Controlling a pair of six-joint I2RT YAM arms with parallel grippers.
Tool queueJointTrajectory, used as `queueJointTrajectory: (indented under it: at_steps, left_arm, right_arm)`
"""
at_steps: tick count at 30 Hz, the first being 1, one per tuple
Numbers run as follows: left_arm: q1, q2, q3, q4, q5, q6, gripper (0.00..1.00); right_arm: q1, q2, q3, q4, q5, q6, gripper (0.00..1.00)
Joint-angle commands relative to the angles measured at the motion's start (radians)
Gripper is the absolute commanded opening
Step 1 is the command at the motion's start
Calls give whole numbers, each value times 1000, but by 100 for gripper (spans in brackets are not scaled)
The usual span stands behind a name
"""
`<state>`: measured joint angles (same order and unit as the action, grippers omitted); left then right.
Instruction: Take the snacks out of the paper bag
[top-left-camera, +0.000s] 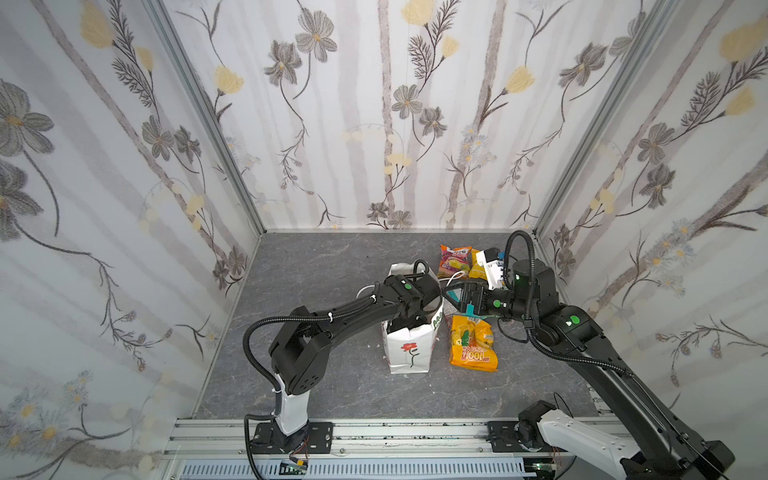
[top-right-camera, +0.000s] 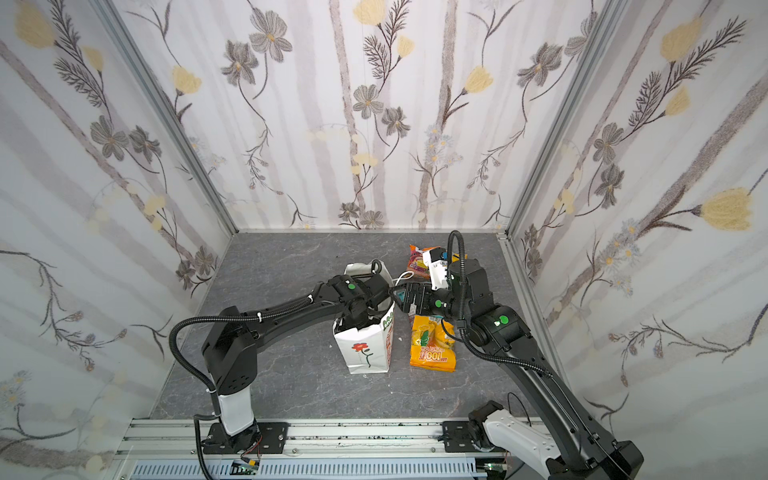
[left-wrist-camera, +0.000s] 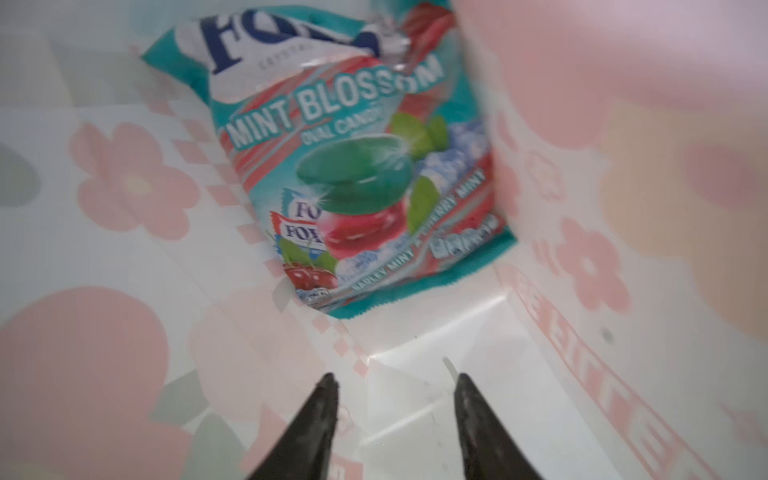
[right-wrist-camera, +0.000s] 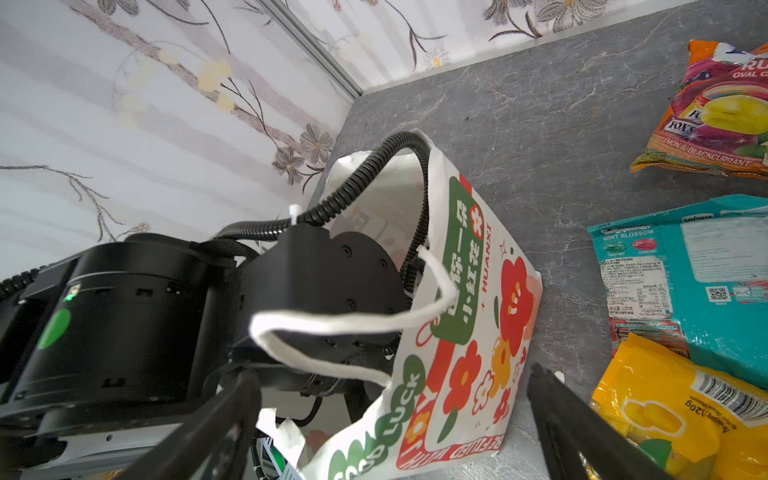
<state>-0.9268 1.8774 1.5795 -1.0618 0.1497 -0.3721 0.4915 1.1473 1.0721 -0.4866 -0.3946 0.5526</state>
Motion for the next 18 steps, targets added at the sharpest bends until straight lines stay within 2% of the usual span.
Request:
queueJointTrajectory:
  at_steps: [1, 5, 8, 11, 16, 18]
  left_arm:
    - [-6, -31, 11, -77, 91, 10, 53]
    - [6, -33, 9, -149, 140, 18, 66]
    - [-5, 4, -8, -170, 248, 29, 75]
    - [-16, 28, -62, -113, 366, 23, 85]
    - [-18, 110, -116, -96, 376, 33, 87]
    - [-19, 129, -119, -89, 378, 33, 81]
  right_arm:
    - [1, -9, 5, 30, -9, 0, 99]
    - [0, -19, 0, 25, -7, -3, 99]
    - [1, -23, -6, 30, -7, 3, 100]
    - [0, -23, -6, 22, -7, 1, 99]
    - [0, -26, -12, 23, -3, -1, 100]
    - [0, -25, -11, 20, -3, -2, 99]
